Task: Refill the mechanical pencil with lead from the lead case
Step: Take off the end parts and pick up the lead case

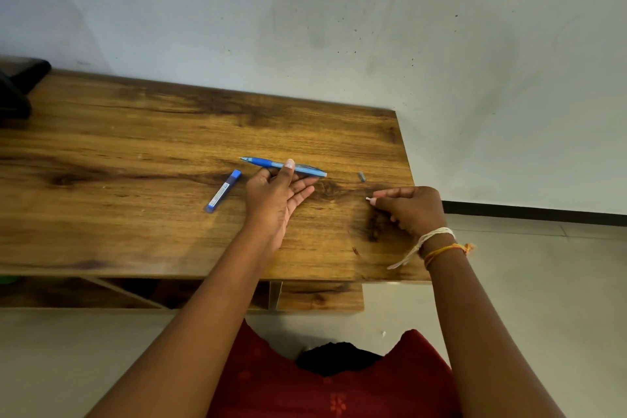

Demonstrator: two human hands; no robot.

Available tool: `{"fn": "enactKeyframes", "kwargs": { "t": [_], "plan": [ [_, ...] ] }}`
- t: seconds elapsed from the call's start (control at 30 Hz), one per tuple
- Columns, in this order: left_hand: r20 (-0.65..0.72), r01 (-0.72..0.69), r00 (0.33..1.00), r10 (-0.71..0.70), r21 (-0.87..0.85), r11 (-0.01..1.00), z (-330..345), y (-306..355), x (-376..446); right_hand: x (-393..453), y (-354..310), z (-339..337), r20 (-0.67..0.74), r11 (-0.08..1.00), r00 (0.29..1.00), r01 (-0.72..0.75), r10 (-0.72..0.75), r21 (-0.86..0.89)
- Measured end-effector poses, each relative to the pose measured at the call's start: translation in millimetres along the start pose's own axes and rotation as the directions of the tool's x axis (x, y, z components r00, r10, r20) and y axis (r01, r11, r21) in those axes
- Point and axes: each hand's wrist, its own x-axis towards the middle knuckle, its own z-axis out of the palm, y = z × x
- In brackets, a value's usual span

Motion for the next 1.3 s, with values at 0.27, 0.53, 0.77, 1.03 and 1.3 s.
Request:
{"fn": "enactKeyframes", "kwargs": {
  "t": [0.27, 0.53, 0.77, 1.03, 1.3],
  "plan": [
    [-0.011, 0.024, 1.0, -0.024, 0.088, 0.996, 6.6, 0.4, -3.3, -28.9, -27.8, 42.6, 0.08, 0.944, 0.947, 0.299, -0.312, 0.142],
    [0.005, -0.004, 1.0, 0.004, 0.122, 0.993, 1.1, 5.2, -4.5, -29.2, -29.6, 67.7, -0.166, 0.889, 0.874, 0.453, -0.457, -0.069],
    [-0.032, -0.162, 0.983, 0.18, 0.304, 0.939, -14.5, 14.0, -5.0, -20.3, -30.4, 82.8, -0.273, 0.895, 0.883, 0.281, -0.383, -0.345],
    [-0.087, -0.404, 0.845, 0.528, 0.543, 0.736, -47.6, 44.9, -3.0, -29.3, -41.5, 94.6, -0.199, 0.882, 0.915, 0.253, -0.352, -0.396],
    [-0.224, -0.286, 0.83, 0.511, 0.617, 0.733, -90.2, 67.8, 7.3, -65.0, -61.5, 146.2, 0.105, 0.846, 0.893, 0.448, -0.437, -0.289]
  ]
}}
